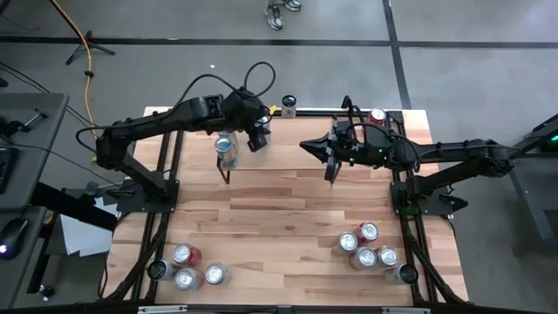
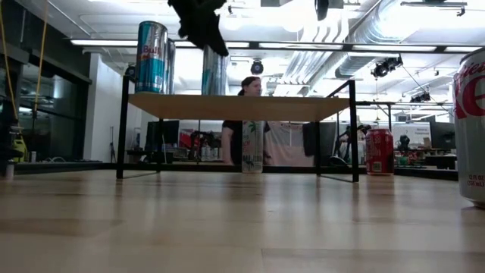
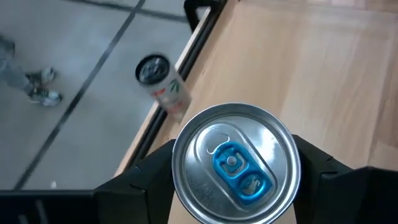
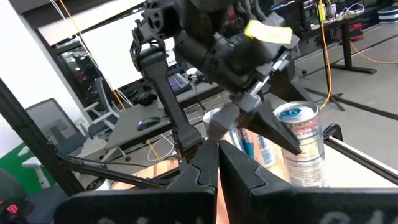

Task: Place canned beverage on shelf
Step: Put the blue soda can aligned with the other blue soda cans on the shelf

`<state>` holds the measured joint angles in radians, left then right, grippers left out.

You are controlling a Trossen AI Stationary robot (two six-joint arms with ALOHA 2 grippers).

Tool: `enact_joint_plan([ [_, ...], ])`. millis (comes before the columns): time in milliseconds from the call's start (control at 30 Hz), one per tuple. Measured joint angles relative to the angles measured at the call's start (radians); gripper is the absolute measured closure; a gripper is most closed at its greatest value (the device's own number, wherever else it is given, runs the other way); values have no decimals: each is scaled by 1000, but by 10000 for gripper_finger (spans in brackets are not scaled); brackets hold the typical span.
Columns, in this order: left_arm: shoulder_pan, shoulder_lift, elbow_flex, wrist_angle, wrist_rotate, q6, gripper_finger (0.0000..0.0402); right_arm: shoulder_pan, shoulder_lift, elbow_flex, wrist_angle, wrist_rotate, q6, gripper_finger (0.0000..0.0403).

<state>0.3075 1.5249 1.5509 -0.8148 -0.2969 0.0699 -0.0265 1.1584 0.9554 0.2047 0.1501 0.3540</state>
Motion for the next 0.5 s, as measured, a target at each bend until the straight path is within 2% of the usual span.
enact_joint_plan([
  [500,0,0,2,-9,-5,8,204,0,0,0,-6,3,3,402],
])
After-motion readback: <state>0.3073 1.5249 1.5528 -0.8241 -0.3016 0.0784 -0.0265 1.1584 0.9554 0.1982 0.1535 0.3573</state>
